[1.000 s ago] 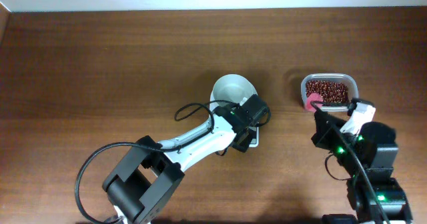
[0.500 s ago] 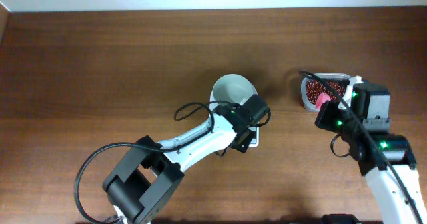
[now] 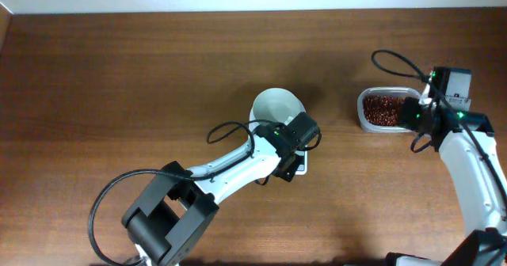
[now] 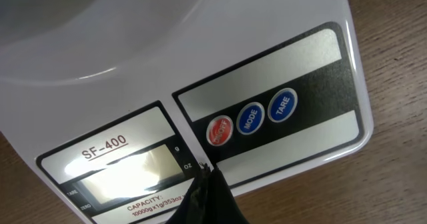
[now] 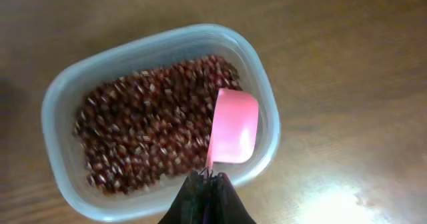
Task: Scoop and weigh 50g on scale
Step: 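Lower the scoop with the right gripper into the red beans, then lift the filled pink scoop out of the tub with the right gripper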
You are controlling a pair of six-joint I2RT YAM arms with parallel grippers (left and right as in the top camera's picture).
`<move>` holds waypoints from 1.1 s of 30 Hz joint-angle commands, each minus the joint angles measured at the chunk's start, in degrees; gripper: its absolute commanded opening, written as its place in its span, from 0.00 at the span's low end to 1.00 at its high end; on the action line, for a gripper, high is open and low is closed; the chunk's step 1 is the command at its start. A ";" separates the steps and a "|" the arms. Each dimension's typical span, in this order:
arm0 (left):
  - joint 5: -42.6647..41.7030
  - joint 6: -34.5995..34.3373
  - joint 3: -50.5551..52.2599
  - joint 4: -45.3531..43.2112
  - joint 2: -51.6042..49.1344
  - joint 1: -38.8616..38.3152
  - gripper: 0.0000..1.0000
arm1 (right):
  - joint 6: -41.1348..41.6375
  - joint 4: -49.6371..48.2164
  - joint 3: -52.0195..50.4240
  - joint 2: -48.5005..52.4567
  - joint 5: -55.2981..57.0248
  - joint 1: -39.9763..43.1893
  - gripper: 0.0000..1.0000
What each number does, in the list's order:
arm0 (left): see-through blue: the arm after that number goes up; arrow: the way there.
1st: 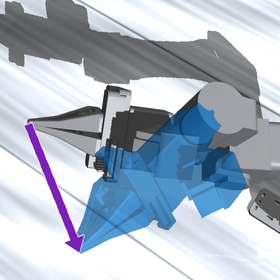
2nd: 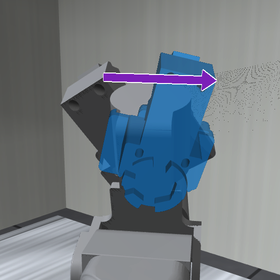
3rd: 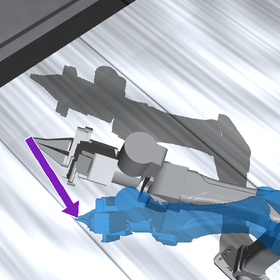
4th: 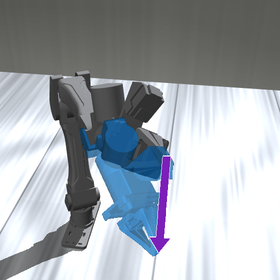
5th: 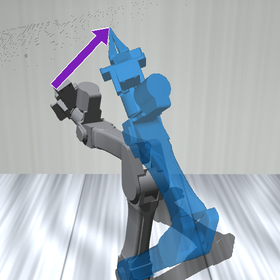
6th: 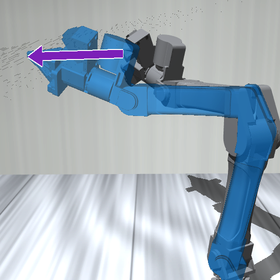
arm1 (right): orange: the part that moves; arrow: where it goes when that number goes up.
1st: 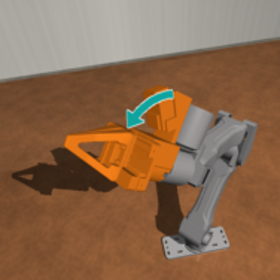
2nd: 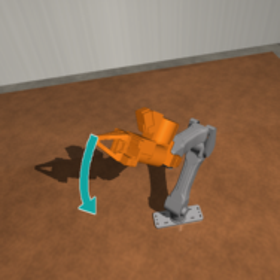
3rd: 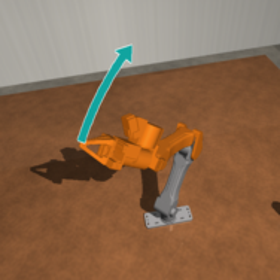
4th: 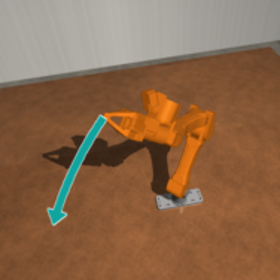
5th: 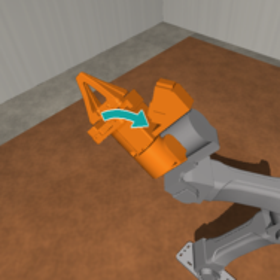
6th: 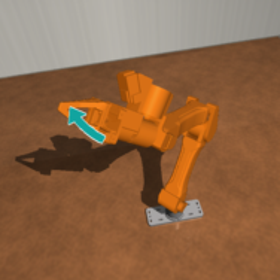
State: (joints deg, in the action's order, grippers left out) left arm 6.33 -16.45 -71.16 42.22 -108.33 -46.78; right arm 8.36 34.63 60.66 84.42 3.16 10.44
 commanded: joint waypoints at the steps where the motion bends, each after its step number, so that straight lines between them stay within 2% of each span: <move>1: -0.15 0.04 -1.01 -0.15 -0.72 0.09 0.00 | -0.92 -1.49 1.03 3.32 -4.24 0.85 0.04; 4: -0.15 0.04 -1.01 -0.15 -0.72 0.09 0.00 | -0.87 -1.44 1.03 6.27 -5.42 0.85 0.04; 7: -0.15 0.04 -1.01 -0.15 -0.72 0.09 0.00 | -0.85 -2.10 1.03 6.82 -13.70 0.92 0.04; 10: -0.15 0.04 -1.01 -0.13 -0.72 0.09 0.00 | -0.37 -1.68 1.03 6.82 -17.40 1.03 0.04; 23: -0.15 0.04 -1.01 -0.15 -0.72 0.09 0.00 | 1.44 -0.15 1.01 6.82 -43.25 17.94 0.04; 29: -0.15 0.04 -1.01 -0.15 -0.72 0.09 0.00 | 0.04 0.13 1.01 6.86 -50.77 18.95 0.04; 33: -0.15 0.04 -1.01 -0.13 -0.72 0.09 0.00 | 2.86 0.92 1.01 6.93 -53.09 18.95 0.04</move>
State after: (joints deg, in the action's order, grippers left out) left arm 6.35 -16.45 -71.16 42.22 -108.33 -46.78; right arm 10.24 35.51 60.66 90.94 -46.09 29.12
